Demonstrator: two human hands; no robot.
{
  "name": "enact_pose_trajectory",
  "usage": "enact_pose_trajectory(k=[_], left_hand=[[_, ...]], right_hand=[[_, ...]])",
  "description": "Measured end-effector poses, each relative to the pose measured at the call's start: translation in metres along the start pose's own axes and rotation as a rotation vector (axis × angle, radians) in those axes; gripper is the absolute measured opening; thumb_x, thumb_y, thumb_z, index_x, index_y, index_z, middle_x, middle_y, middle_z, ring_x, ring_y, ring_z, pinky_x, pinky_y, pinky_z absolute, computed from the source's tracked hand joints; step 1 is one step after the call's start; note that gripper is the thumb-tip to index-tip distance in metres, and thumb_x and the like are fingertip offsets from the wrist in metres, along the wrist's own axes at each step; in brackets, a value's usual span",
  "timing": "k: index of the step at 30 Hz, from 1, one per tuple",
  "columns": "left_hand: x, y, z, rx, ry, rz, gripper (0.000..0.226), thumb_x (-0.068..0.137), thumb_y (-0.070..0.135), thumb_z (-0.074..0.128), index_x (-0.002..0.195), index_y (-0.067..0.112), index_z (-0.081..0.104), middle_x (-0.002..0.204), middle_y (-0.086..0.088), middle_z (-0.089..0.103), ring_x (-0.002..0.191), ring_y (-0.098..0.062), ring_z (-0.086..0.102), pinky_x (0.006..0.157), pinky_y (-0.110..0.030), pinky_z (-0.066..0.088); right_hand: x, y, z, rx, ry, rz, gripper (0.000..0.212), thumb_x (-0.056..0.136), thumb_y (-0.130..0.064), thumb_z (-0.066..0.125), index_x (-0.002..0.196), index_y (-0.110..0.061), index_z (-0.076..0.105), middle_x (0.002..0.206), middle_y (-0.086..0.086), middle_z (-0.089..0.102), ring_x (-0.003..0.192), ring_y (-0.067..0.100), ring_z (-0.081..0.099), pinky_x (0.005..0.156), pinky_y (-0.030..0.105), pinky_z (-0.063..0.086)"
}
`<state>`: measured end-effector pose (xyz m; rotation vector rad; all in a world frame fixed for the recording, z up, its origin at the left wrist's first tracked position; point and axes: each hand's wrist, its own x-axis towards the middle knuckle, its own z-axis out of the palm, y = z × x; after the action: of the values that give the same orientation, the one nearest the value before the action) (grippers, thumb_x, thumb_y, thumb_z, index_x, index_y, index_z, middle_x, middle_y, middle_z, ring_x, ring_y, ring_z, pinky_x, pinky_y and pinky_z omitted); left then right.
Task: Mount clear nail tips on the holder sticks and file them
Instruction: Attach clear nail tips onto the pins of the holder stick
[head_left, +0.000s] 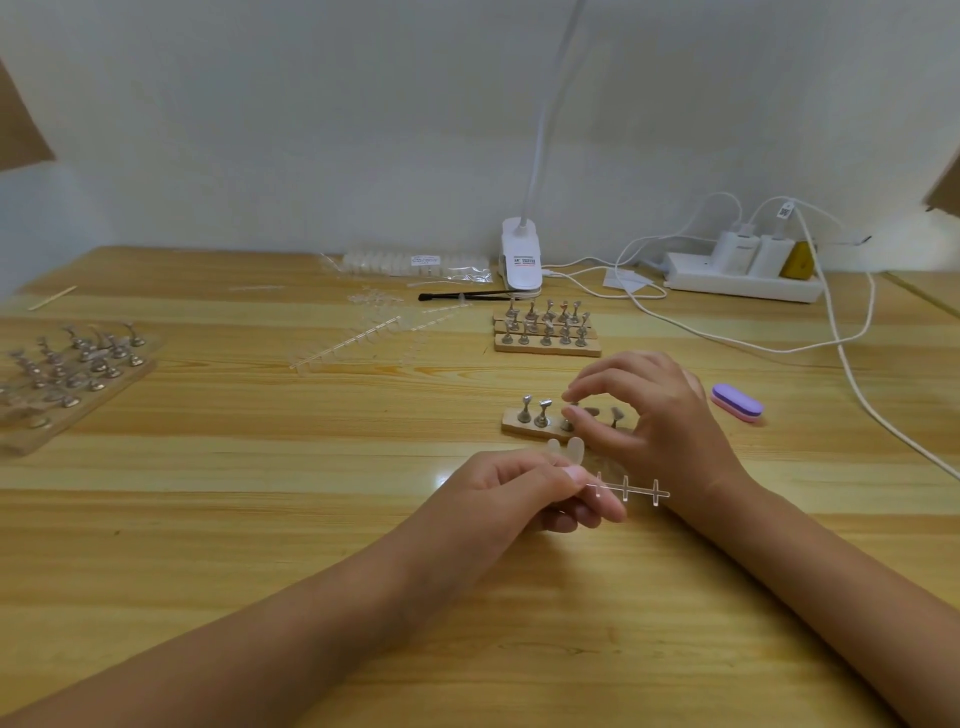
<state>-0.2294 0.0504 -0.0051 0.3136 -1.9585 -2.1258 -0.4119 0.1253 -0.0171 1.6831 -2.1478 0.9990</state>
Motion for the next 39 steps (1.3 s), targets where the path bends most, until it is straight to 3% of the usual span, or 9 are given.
enact_pose_trajectory(k=[6, 9, 14, 18, 24, 28, 34, 39], left_hand=[[0.0, 0.0, -0.001, -0.004, -0.017, 0.002, 0.032, 0.093, 0.027, 0.047, 0.089, 0.016, 0.077, 0.094, 0.005, 0.075, 0.091, -0.007, 0.064, 0.084, -0.018, 0.051], [0.0, -0.001, -0.001, -0.003, -0.016, 0.003, 0.032, 0.092, 0.027, 0.048, 0.09, 0.014, 0.077, 0.094, 0.005, 0.075, 0.091, -0.007, 0.064, 0.084, -0.018, 0.051], [0.0, -0.001, -0.002, 0.014, -0.018, 0.005, 0.033, 0.094, 0.028, 0.047, 0.09, 0.018, 0.078, 0.096, 0.005, 0.074, 0.092, -0.008, 0.064, 0.085, -0.019, 0.051], [0.0, 0.0, -0.002, -0.032, 0.019, 0.0, 0.033, 0.1, 0.029, 0.046, 0.093, 0.021, 0.077, 0.092, 0.0, 0.075, 0.085, -0.009, 0.067, 0.078, -0.019, 0.053], [0.0, -0.001, -0.002, -0.059, 0.077, -0.025, 0.03, 0.104, 0.024, 0.045, 0.098, 0.015, 0.073, 0.084, -0.003, 0.075, 0.068, -0.008, 0.067, 0.064, -0.015, 0.05], [-0.002, -0.001, -0.002, -0.04, 0.053, -0.017, 0.029, 0.104, 0.023, 0.046, 0.1, 0.022, 0.074, 0.088, -0.003, 0.076, 0.073, -0.009, 0.068, 0.068, -0.016, 0.051], [-0.001, -0.002, -0.001, 0.059, -0.001, -0.006, 0.024, 0.104, 0.02, 0.046, 0.102, 0.018, 0.069, 0.088, 0.004, 0.075, 0.075, -0.006, 0.067, 0.072, -0.016, 0.051], [-0.001, 0.0, -0.001, 0.032, 0.016, -0.025, 0.031, 0.107, 0.019, 0.039, 0.103, 0.021, 0.07, 0.086, -0.001, 0.075, 0.072, -0.01, 0.066, 0.067, -0.016, 0.049]], right_hand=[[0.001, 0.0, -0.001, 0.028, -0.045, 0.028, 0.025, 0.083, -0.044, 0.061, 0.096, -0.025, 0.072, 0.1, -0.017, 0.061, 0.109, 0.013, 0.054, 0.099, 0.058, 0.037], [0.0, 0.002, -0.002, 0.065, -0.062, 0.03, 0.019, 0.086, -0.034, 0.065, 0.103, -0.025, 0.069, 0.104, -0.014, 0.064, 0.111, 0.018, 0.056, 0.099, 0.058, 0.038], [0.0, 0.002, -0.003, 0.091, -0.076, 0.041, 0.009, 0.087, -0.027, 0.065, 0.092, -0.021, 0.067, 0.098, -0.008, 0.063, 0.107, 0.019, 0.054, 0.098, 0.055, 0.039], [-0.001, -0.003, -0.007, 0.191, -0.03, 0.028, 0.005, 0.089, -0.016, 0.068, 0.093, -0.014, 0.07, 0.099, -0.005, 0.063, 0.107, 0.02, 0.053, 0.099, 0.043, 0.038], [-0.013, -0.024, -0.025, 0.503, -0.048, 0.062, 0.025, 0.094, -0.04, 0.057, 0.089, -0.022, 0.074, 0.101, -0.01, 0.065, 0.113, 0.015, 0.055, 0.098, 0.033, 0.04], [-0.017, -0.033, -0.028, 0.37, -0.088, -0.043, 0.018, 0.087, -0.041, 0.061, 0.093, -0.028, 0.071, 0.104, -0.013, 0.063, 0.114, 0.014, 0.053, 0.097, 0.018, 0.035], [-0.017, -0.03, -0.028, 0.357, -0.107, -0.048, 0.013, 0.085, -0.029, 0.073, 0.097, -0.028, 0.07, 0.108, -0.011, 0.063, 0.115, 0.014, 0.051, 0.098, 0.018, 0.035], [-0.018, -0.031, -0.03, 0.332, -0.08, -0.127, 0.014, 0.084, -0.032, 0.066, 0.096, -0.026, 0.069, 0.11, -0.012, 0.062, 0.115, 0.014, 0.052, 0.097, 0.015, 0.033]])
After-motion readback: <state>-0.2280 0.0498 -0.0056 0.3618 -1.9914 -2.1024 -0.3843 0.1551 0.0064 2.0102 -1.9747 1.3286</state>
